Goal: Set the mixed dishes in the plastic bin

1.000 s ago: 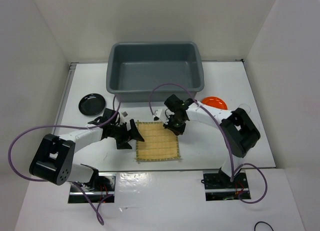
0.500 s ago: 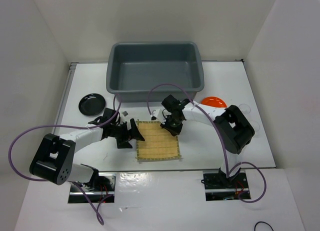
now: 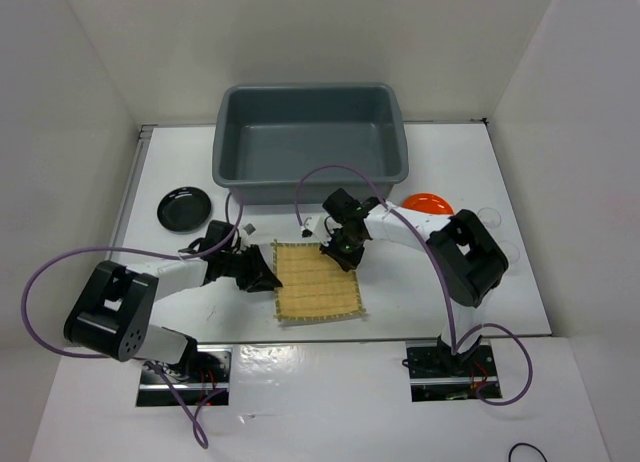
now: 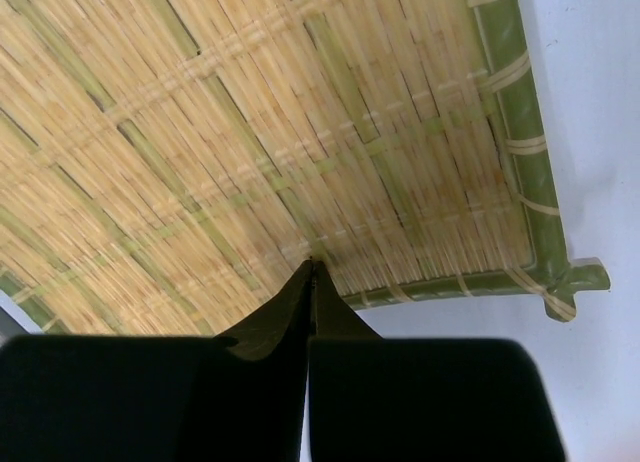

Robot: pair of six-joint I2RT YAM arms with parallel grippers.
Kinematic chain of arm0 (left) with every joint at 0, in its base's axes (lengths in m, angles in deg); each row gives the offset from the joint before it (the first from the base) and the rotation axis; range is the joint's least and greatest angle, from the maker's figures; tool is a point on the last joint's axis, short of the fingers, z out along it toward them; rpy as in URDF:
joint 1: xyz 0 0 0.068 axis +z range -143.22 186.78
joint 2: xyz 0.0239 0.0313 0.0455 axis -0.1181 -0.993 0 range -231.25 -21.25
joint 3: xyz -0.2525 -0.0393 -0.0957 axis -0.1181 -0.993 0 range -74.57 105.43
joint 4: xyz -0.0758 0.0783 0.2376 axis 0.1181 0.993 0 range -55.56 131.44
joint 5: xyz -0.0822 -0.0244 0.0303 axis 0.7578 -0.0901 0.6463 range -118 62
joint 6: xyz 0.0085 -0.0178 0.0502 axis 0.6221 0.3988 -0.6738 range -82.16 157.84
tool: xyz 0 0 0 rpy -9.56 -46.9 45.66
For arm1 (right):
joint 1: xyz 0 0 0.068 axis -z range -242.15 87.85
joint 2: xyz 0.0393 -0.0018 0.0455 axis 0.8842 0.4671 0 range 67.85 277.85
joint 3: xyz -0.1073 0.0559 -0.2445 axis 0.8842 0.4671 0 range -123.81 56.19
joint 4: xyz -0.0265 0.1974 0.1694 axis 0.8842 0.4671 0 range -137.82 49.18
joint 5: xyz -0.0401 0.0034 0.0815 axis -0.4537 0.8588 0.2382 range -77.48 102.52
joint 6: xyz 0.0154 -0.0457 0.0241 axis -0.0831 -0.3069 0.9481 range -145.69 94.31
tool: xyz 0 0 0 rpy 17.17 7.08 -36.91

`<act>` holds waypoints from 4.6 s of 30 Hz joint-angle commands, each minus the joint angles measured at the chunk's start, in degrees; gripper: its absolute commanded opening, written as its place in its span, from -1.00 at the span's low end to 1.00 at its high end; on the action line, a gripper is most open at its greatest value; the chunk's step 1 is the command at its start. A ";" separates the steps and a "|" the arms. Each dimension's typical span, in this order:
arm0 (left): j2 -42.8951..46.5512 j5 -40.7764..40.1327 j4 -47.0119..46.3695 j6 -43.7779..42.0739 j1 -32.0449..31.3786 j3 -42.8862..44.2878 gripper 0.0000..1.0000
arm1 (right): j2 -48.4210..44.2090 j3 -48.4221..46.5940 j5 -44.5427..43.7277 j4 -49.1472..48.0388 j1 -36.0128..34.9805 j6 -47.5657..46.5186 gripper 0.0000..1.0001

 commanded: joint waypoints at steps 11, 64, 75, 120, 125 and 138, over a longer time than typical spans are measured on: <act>-4.95 11.31 -19.05 4.84 -0.61 3.60 -1.00 | 1.16 5.16 2.42 -4.91 -0.03 2.68 -1.00; -3.07 9.82 8.30 -11.94 0.54 6.34 -1.00 | -4.56 3.13 1.62 13.80 7.09 -12.70 -1.00; -10.47 12.27 7.68 -15.01 0.54 6.86 -1.00 | -6.22 1.64 4.70 18.90 5.95 -15.78 -1.00; -16.27 22.39 1.27 -12.12 -3.32 10.63 0.58 | 9.42 -2.75 1.89 1.60 -0.64 -6.47 -1.00; -20.40 23.44 0.21 -11.42 -7.46 15.29 0.58 | 9.95 -3.37 2.42 1.59 -0.64 -5.85 -1.00; -18.66 23.97 4.58 -13.61 -10.19 15.21 -1.00 | 5.39 -2.84 2.94 3.59 -0.12 -4.71 -1.00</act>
